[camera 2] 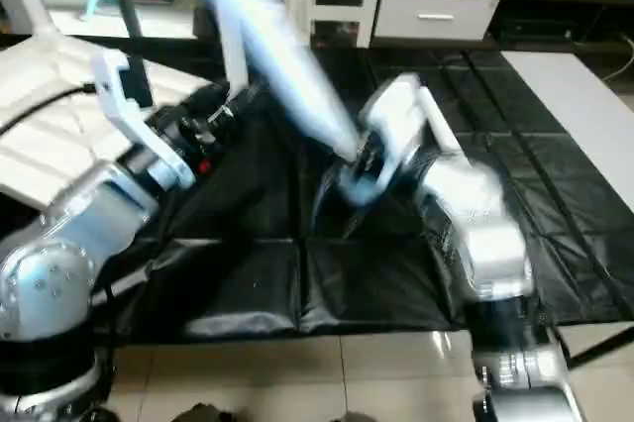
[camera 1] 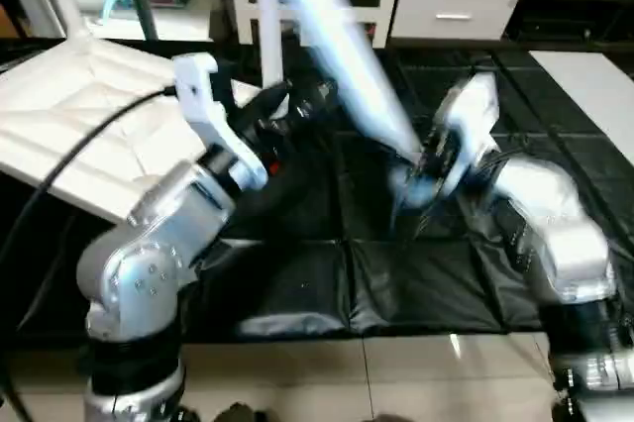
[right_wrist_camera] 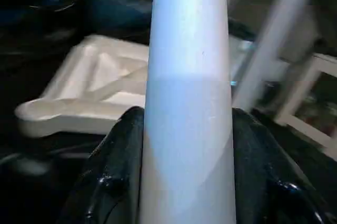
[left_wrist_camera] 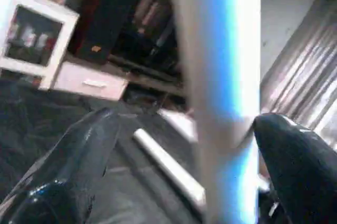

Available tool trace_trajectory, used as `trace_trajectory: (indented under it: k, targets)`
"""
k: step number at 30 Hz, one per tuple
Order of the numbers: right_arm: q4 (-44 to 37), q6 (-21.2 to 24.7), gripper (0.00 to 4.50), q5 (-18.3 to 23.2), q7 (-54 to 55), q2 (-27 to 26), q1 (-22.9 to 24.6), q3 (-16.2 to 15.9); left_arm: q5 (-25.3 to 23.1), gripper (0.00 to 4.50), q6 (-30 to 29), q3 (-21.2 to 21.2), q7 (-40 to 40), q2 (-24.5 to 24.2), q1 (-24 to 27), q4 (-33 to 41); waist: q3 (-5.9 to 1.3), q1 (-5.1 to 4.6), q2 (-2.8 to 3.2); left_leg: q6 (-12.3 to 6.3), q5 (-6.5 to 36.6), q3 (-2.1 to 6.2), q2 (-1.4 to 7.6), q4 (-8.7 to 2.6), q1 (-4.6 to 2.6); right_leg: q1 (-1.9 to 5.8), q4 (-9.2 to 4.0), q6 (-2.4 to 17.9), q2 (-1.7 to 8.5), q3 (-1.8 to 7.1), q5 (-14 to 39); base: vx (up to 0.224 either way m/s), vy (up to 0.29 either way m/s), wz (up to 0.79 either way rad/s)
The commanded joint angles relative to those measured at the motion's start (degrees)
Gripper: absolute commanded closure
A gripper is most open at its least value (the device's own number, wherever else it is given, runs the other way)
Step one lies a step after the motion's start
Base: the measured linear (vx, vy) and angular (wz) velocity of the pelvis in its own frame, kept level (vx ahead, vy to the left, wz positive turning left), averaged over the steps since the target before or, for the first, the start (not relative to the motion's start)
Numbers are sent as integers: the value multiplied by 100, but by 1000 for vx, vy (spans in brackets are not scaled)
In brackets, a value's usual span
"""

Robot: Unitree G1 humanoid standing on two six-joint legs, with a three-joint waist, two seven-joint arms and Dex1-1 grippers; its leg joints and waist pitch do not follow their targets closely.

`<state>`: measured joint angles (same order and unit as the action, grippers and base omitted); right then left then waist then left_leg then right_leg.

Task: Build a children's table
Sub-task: Pick table leg

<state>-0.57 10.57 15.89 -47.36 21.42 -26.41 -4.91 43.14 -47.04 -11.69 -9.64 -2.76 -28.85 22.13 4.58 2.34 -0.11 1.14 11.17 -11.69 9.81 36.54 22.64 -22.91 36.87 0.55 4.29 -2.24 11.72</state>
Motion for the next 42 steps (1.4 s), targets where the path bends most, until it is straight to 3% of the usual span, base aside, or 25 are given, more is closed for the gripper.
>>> trace_trajectory:
  k: [1, 3, 4, 7, 13, 17, 22, 30, 39, 40, 42]
  targets:
    - [-377, -172, 268, -58, -191, 152, 38, -2, 313, 0, -122, -187, 125, 43, -183, -60, -427, -28, 12, 48, 1267, 187, 320, -480, -175, 218, -512, 1172, 305, 238, 1117, 0, 0, 0]
    - [-419, -172, 268, -62, -213, 174, 67, -18, 407, 0, -115, -224, 150, 45, -210, -75, -429, -45, 4, 69, 1318, 198, 318, -486, -166, 223, -526, 1085, 316, 234, 1236, 0, 0, 0]
    - [-512, -290, 268, -142, -229, 257, 135, -73, 731, 0, -127, -323, 194, 71, -260, -63, -417, -50, 18, 89, 1352, 199, 312, -482, -166, 210, -534, 1046, 324, 238, 1316, 0, 0, 0]
    - [-605, -274, 268, -149, -200, 314, 214, -88, 1032, 0, -172, -420, 160, 108, -262, -23, -432, -60, -6, 49, 1268, 199, 304, -475, -146, 221, -540, 1015, 316, 240, 1263, 0, 0, 0]
    - [-605, -298, 268, -179, -199, 328, 226, -53, 1051, 0, -248, -488, 246, 119, -231, -4, -441, -67, -10, -57, 1051, 197, 316, -463, -143, 224, -513, 1071, 310, 237, 1014, 0, 0, 0]
    - [-565, -348, 268, -228, -151, 328, 212, -62, 1332, 0, -231, -595, 364, 156, -223, -42, -444, -61, -12, -108, 943, 191, 314, -454, -142, 236, -494, 1151, 312, 237, 819, 0, 0, 0]
    - [-569, -419, 268, -309, -96, 337, 237, -119, 1834, 56, -328, -666, 506, 202, -186, -32, -430, -59, -7, -69, 1043, 185, 314, -460, -153, 228, -503, 1160, 305, 237, 908, 0, 0, 0]
    - [-548, -514, 268, -410, -97, 334, 237, -137, 1959, 122, -262, -644, 495, 173, -186, -40, -424, -71, 4, -2, 1161, 191, 314, -470, -159, 220, -527, 1036, 307, 240, 1096, 0, 0, 0]
    - [-499, -627, 268, -518, -38, 318, 219, -176, 2090, 184, -166, -662, 595, 127, -184, -61, -430, -66, 17, -13, 1083, 191, 317, -472, -155, 233, -503, 1094, 302, 236, 897, 0, 0, 0]
    - [-492, -640, 268, -530, -34, 318, 215, -178, 2062, 209, -136, -666, 607, 123, -189, -62, -431, -66, 17, -4, 1098, 191, 318, -472, -160, 231, -504, 1094, 301, 236, 910, 0, 0, 0]
    - [-473, -668, 268, -571, -22, 317, 203, -185, 2035, 209, -75, -668, 632, 104, -196, -76, -430, -65, 28, 10, 1120, 194, 318, -475, -159, 232, -502, 1090, 302, 235, 933, 0, 0, 0]
